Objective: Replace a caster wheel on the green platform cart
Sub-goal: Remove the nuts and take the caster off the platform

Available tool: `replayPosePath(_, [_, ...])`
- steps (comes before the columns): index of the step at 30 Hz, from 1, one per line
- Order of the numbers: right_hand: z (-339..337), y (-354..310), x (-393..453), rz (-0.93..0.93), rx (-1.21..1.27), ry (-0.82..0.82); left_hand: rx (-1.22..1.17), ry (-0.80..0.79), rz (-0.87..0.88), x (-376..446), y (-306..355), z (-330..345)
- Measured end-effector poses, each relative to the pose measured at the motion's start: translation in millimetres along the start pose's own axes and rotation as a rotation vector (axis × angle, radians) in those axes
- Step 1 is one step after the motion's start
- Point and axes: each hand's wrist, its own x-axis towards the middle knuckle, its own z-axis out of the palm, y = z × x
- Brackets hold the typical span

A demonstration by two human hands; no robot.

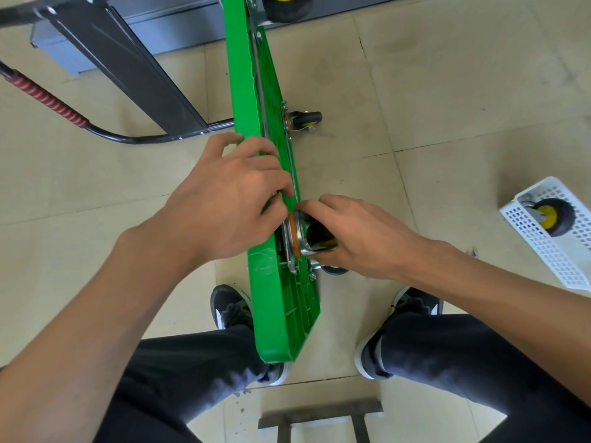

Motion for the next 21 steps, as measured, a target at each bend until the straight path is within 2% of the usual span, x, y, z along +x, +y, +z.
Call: replayPosePath(21, [-29,7,0,0.078,0.058,0.046,-0.06,0.012,-0.022,2,0,-3])
